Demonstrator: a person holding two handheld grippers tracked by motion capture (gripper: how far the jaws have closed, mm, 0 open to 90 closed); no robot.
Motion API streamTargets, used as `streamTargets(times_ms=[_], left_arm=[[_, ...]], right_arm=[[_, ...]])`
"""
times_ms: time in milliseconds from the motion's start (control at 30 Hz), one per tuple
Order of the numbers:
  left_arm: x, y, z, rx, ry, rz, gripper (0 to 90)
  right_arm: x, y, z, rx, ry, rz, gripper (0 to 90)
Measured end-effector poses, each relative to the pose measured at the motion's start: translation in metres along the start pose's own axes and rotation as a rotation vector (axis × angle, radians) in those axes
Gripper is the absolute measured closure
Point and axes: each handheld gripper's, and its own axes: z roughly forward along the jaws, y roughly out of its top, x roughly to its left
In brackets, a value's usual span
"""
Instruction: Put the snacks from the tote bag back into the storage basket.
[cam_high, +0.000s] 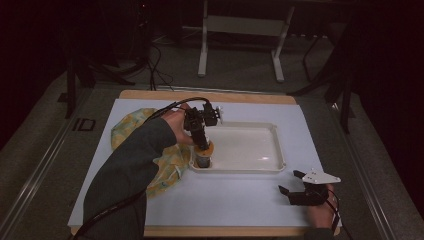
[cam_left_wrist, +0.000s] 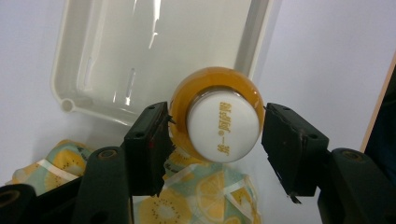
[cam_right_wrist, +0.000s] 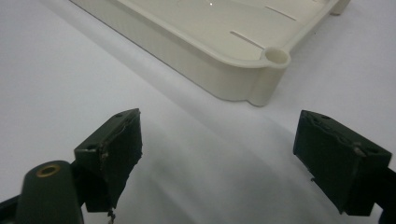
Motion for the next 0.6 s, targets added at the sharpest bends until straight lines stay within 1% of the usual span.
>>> streamTargets(times_ms=[133, 300, 433, 467, 500, 533, 567, 600], left_arm=[[-0.001, -0.001, -0.004, -0.009, 0.012, 0.005, 41.2], [-0.003, -0.002, -0.01, -0.031, 0.019, 0.012, 41.2], [-0.005, -0.002, -0.015, -0.034, 0.03, 0.024, 41.3], [-0.006, -0.003, -0.017, -0.039, 0.028, 0.018, 41.3], [-0.006, -0.003, -0.018, -0.046, 0.029, 0.024, 41.2], [-0.006, -0.004, -0.02, -0.055, 0.027, 0.016, 41.2], [-0.006, -0.004, -0.021, -0.056, 0.03, 0.023, 41.2], [-0.006, -0.005, -0.023, -0.058, 0.032, 0.02, 41.2]], right_arm=[[0.0, 0.0, 0.0, -0.001, 0.0, 0.002, 15.1], [0.0, 0.0, 0.0, 0.001, 0.0, 0.001, 15.1], [0.0, 0.0, 0.0, 0.001, -0.001, 0.0, 15.1], [0.0, 0.0, 0.0, 0.001, -0.001, 0.0, 15.1], [0.0, 0.0, 0.0, 0.001, -0.002, 0.0, 15.1], [0.0, 0.0, 0.0, 0.001, -0.001, 0.0, 15.1], [0.0, 0.0, 0.0, 0.001, -0.001, 0.0, 15.1], [0.0, 0.0, 0.0, 0.001, -0.001, 0.0, 15.1]])
